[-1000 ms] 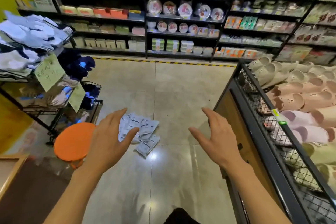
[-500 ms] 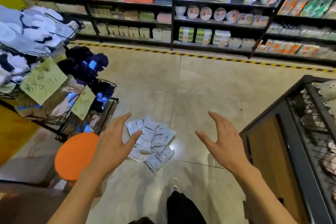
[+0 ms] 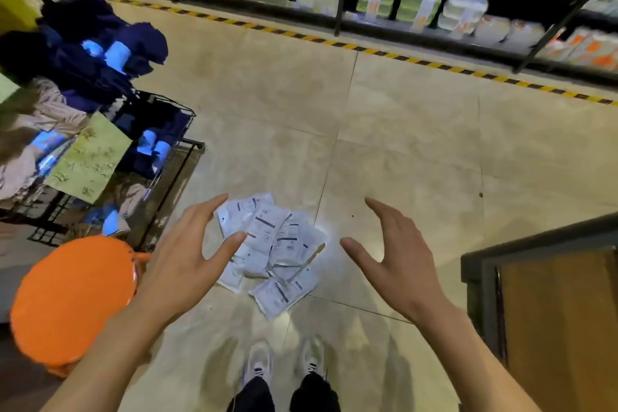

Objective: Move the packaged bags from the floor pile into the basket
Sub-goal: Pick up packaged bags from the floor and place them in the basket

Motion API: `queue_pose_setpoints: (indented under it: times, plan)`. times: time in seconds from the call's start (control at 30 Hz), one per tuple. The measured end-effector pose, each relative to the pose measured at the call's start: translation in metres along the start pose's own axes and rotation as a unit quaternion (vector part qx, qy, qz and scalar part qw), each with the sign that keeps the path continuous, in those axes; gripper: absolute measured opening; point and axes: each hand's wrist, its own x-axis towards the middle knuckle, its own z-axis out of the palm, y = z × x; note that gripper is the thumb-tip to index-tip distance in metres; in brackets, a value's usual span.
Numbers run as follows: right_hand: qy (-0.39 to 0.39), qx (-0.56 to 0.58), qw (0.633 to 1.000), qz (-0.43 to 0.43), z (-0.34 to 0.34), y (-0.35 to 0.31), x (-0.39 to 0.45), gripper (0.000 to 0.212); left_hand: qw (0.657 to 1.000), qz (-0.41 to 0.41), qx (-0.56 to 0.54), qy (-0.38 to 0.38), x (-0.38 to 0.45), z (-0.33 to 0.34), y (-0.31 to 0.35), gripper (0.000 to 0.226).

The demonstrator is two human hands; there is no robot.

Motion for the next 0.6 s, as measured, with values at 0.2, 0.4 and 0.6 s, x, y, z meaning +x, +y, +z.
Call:
queue_pose_setpoints:
  times: [0.2, 0.4, 0.6]
  plan:
    - [0.002, 0.004, 1.0, 0.012, 0.167, 0.083, 0.07, 0.081, 1.0, 0.016, -0.021, 0.015, 0.086, 0.14, -0.112, 0.087]
    - [-0.018, -0.023, 1.0, -0.009, 0.352, 0.176, 0.116, 0.094, 0.999, 0.021, -0.037, 0.023, 0.125, 0.297, -0.249, 0.083]
    - [0.002, -0.04, 0.999, -0.021, 0.469, 0.24, 0.152, 0.094, 0.997, 0.028, -0.063, 0.037, 0.153, 0.392, -0.347, 0.071]
